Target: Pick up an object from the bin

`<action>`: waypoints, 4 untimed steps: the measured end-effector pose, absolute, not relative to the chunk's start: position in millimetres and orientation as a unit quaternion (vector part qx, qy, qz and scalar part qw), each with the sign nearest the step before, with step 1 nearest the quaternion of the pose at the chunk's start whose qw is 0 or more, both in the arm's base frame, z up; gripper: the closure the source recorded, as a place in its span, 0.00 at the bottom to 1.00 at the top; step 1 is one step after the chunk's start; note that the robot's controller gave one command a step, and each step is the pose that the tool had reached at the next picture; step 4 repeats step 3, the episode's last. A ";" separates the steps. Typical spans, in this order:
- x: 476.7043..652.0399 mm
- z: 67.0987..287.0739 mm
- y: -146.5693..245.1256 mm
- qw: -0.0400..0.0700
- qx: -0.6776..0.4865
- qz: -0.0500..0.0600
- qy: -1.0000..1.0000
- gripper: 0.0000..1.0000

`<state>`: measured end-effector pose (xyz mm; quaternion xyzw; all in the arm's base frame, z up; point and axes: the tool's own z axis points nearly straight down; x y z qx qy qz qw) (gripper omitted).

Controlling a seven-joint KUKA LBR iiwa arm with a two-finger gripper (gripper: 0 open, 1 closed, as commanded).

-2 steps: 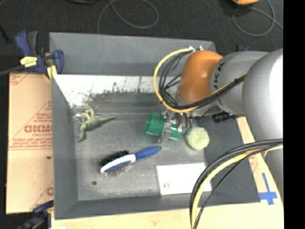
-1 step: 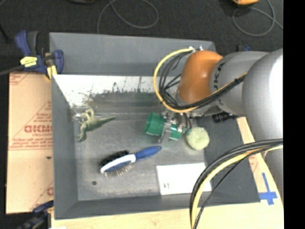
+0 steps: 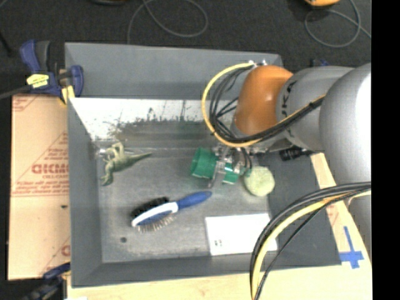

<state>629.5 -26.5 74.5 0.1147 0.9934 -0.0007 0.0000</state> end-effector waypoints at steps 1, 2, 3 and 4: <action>627.3 94.9 -26.4 -0.004 0.115 -0.001 0.993 1.00; 629.7 118.3 -26.6 0.000 0.115 0.000 0.993 1.00; 630.9 134.5 -26.8 0.002 0.114 0.000 0.993 1.00; 630.9 134.5 -26.8 0.002 0.114 0.000 0.993 1.00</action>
Offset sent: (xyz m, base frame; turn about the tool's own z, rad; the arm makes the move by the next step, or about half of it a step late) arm -0.0001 0.0001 0.0795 0.0000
